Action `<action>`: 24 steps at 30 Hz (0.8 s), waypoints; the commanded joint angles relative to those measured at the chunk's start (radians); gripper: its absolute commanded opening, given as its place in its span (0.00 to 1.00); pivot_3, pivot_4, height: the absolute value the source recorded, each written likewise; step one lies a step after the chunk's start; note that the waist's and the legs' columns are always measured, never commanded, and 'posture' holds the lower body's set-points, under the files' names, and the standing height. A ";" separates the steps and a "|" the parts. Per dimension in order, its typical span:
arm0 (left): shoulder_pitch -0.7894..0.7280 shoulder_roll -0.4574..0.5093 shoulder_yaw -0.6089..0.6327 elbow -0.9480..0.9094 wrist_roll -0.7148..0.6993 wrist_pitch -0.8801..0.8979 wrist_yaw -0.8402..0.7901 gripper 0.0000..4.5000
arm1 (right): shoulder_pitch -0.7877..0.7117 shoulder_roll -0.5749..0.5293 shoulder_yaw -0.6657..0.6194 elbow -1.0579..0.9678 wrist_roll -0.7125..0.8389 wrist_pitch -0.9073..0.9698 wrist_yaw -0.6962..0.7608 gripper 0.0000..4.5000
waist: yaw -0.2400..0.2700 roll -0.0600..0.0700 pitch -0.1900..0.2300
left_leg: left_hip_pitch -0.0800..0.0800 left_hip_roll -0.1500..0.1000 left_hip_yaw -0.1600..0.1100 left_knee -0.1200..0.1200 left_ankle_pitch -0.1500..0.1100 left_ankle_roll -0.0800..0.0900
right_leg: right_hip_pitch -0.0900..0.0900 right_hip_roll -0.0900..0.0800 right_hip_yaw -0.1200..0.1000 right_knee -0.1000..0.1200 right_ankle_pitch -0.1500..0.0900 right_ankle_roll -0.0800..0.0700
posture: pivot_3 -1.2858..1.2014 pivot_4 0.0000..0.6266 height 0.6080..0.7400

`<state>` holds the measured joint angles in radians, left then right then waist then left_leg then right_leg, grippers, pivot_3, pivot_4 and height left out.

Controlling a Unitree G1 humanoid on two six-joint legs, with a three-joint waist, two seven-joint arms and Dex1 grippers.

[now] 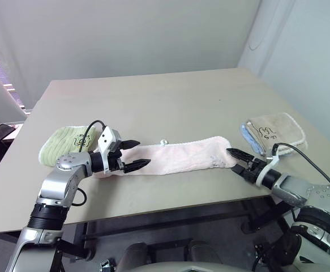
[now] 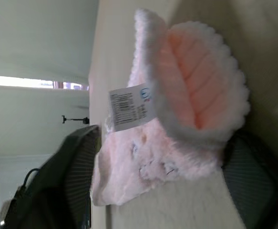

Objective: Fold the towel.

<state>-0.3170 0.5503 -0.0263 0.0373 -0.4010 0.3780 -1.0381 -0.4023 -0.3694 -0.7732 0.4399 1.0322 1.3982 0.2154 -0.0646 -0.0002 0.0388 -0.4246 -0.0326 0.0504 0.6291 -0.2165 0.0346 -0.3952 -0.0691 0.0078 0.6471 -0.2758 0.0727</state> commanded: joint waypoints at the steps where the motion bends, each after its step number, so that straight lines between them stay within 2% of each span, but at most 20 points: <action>1: -0.012 0.006 0.005 -0.020 0.011 -0.017 0.011 1.00 | -0.024 0.018 0.017 0.012 -0.013 -0.014 -0.020 0.57 | 0.000 0.000 0.000 | -0.001 0.000 0.000 0.000 0.000 0.000 | -0.001 0.000 0.000 0.000 0.000 0.000 | 0.52 0.00 0.92; 6: -0.024 -0.001 0.007 0.004 0.024 -0.033 0.022 1.00 | -0.021 0.020 -0.008 0.031 -0.028 -0.098 -0.038 0.18 | -0.003 -0.004 -0.002 | -0.001 0.002 0.000 0.000 0.000 0.000 | -0.001 0.000 -0.001 -0.001 0.000 0.000 | 0.52 0.00 0.92; 8: -0.020 0.001 0.003 0.007 0.030 -0.038 0.018 1.00 | -0.012 0.015 -0.015 0.014 -0.008 -0.093 -0.022 0.04 | -0.003 -0.005 -0.003 | 0.000 0.002 0.000 0.000 0.000 0.000 | 0.002 0.000 -0.001 -0.002 0.000 0.000 | 0.52 0.00 0.92; 9: -0.020 0.002 0.002 0.008 0.031 -0.037 0.017 1.00 | -0.004 0.012 -0.011 -0.005 0.003 -0.083 -0.012 0.00 | -0.003 -0.005 -0.003 | 0.001 0.002 0.000 0.000 0.000 0.000 | 0.003 0.000 -0.002 -0.004 0.001 -0.002 | 0.52 0.00 0.92; 12: -0.019 0.003 0.006 0.011 0.031 -0.035 0.018 1.00 | 0.017 -0.018 -0.021 -0.052 0.040 -0.051 0.006 0.00 | 0.008 0.000 -0.001 | -0.003 0.005 0.001 -0.005 0.000 0.000 | 0.005 0.000 -0.008 -0.019 0.009 -0.002 | 0.52 0.00 0.92; 16: -0.013 0.008 0.006 0.012 0.038 -0.039 0.017 1.00 | 0.041 -0.106 -0.034 -0.087 0.084 0.009 0.050 0.00 | 0.034 0.003 0.001 | -0.003 0.005 0.008 -0.007 0.000 0.000 | 0.000 -0.008 -0.014 -0.019 0.009 -0.001 | 0.52 0.00 0.92; 20: -0.012 0.012 0.017 0.014 0.038 -0.035 0.020 1.00 | 0.053 -0.285 -0.066 -0.034 0.059 -0.001 0.110 0.00 | 0.056 0.009 -0.001 | -0.007 0.006 0.017 -0.012 0.000 0.001 | -0.009 -0.013 -0.015 -0.019 0.006 0.002 | 0.52 0.00 0.92; 24: -0.013 0.016 0.018 0.023 0.044 -0.040 0.019 1.00 | 0.089 -0.439 -0.054 0.022 0.013 -0.032 0.204 0.00 | 0.055 0.008 -0.001 | -0.016 0.007 0.021 -0.011 0.002 0.010 | -0.014 -0.013 -0.015 -0.018 0.006 0.004 | 0.52 0.00 0.92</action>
<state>-0.3181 0.5545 -0.0237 0.0718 -0.3575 0.3593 -1.0204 -0.3176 -0.7809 -0.8163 0.4529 1.0598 1.3854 0.3764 -0.0092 0.0080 0.0374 -0.4411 -0.0254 0.0717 0.6178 -0.2154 0.0458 -0.4096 -0.0825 -0.0071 0.6287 -0.2701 0.0772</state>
